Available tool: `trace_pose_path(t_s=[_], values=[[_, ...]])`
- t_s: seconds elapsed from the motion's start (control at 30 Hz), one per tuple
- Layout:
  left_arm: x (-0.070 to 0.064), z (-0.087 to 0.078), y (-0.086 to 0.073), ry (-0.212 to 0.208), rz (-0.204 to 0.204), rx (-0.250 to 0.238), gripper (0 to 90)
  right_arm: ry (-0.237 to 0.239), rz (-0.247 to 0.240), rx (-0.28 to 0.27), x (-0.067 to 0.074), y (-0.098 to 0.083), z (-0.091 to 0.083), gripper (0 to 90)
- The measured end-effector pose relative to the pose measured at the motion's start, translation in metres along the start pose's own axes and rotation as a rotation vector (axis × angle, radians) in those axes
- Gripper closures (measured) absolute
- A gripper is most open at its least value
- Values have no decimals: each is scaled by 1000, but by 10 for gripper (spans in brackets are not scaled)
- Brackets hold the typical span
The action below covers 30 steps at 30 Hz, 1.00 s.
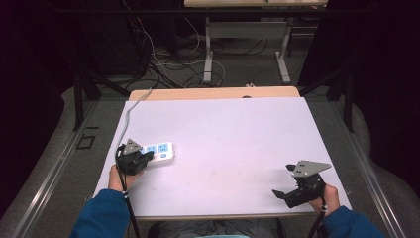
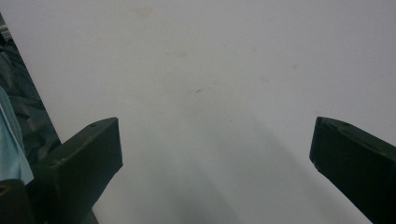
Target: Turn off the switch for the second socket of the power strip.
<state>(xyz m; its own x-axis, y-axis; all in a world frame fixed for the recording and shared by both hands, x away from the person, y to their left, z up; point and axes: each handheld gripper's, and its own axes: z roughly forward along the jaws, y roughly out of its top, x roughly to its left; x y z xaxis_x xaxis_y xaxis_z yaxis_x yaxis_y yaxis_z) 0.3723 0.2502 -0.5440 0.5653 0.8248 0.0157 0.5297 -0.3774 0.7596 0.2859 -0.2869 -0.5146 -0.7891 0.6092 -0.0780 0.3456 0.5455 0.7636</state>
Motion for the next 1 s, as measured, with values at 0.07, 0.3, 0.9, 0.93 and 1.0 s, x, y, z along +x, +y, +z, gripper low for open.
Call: trace_pose_path(t_s=[0.07, 0.3, 0.9, 0.93, 1.0], values=[[0, 0, 0, 0, 1, 1, 900, 3, -3, 5, 0, 0, 0, 18], [-1, 0, 0, 7, 1, -3, 900, 4, -8, 6, -1, 0, -1, 18], [-2, -2, 2, 30, 34, 4, 900, 1, -3, -1, 0, 0, 0, 18], [-3, -4, 4, 34, 40, 16, 900, 1, -5, 4, 0, 0, 0, 18], [-4, -3, 4, 44, 40, 6, 900, 2, -5, 7, 0, 0, 0, 18]])
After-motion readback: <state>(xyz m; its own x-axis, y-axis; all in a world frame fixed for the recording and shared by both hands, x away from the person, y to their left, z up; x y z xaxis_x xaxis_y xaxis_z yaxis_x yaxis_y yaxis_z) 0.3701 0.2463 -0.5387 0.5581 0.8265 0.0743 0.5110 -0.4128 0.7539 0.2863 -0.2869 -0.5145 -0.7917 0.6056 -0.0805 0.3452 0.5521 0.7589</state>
